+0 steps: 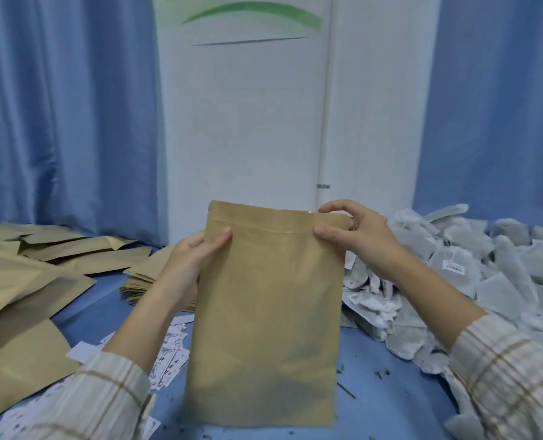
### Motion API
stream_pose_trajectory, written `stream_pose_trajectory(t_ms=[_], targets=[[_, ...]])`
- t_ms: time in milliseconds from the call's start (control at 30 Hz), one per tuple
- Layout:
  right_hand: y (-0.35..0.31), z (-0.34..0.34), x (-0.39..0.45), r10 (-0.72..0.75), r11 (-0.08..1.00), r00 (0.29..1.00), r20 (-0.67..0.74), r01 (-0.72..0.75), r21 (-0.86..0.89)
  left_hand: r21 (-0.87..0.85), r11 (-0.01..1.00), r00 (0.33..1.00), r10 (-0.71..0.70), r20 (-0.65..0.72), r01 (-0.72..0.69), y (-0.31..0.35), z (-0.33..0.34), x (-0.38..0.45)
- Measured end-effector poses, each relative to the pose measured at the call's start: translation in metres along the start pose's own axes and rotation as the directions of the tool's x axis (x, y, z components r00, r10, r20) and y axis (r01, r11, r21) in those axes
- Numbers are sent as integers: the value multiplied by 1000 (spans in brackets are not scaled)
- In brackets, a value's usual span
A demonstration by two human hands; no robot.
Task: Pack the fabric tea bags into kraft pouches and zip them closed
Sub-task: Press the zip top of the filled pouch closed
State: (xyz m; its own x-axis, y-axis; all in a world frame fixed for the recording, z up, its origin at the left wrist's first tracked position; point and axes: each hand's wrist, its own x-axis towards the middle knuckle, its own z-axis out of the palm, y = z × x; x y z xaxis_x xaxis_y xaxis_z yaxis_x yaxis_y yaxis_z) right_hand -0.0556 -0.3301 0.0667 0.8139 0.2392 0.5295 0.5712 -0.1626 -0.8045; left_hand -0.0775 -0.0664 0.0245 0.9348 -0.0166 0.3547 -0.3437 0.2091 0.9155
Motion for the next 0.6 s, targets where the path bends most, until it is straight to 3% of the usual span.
stream_pose_trajectory(t_ms=[133, 267, 400, 500, 533, 600], targets=[[14, 5, 0, 41, 996, 989, -142, -30, 80, 81, 995, 984, 72, -162, -60, -1, 6, 7], [14, 3, 7, -6, 997, 954, -299, 28, 72, 51, 993, 888, 122, -444, -111, -1, 10, 20], [11, -4, 8, -11, 1000, 947, -322, 15, 9, 65, 988, 846, 153, -512, -139, -3, 25, 23], [4, -14, 7, -38, 959, 964, -263, -39, -281, 133, 978, 838, 209, -504, -164, -10, 34, 21], [1, -15, 9, -94, 891, 968, -234, -23, -452, 176, 968, 838, 245, -488, -180, -12, 38, 19], [-9, -5, 13, -319, 649, 939, -125, 121, -751, 274, 935, 840, 328, -431, -224, -15, 51, 16]])
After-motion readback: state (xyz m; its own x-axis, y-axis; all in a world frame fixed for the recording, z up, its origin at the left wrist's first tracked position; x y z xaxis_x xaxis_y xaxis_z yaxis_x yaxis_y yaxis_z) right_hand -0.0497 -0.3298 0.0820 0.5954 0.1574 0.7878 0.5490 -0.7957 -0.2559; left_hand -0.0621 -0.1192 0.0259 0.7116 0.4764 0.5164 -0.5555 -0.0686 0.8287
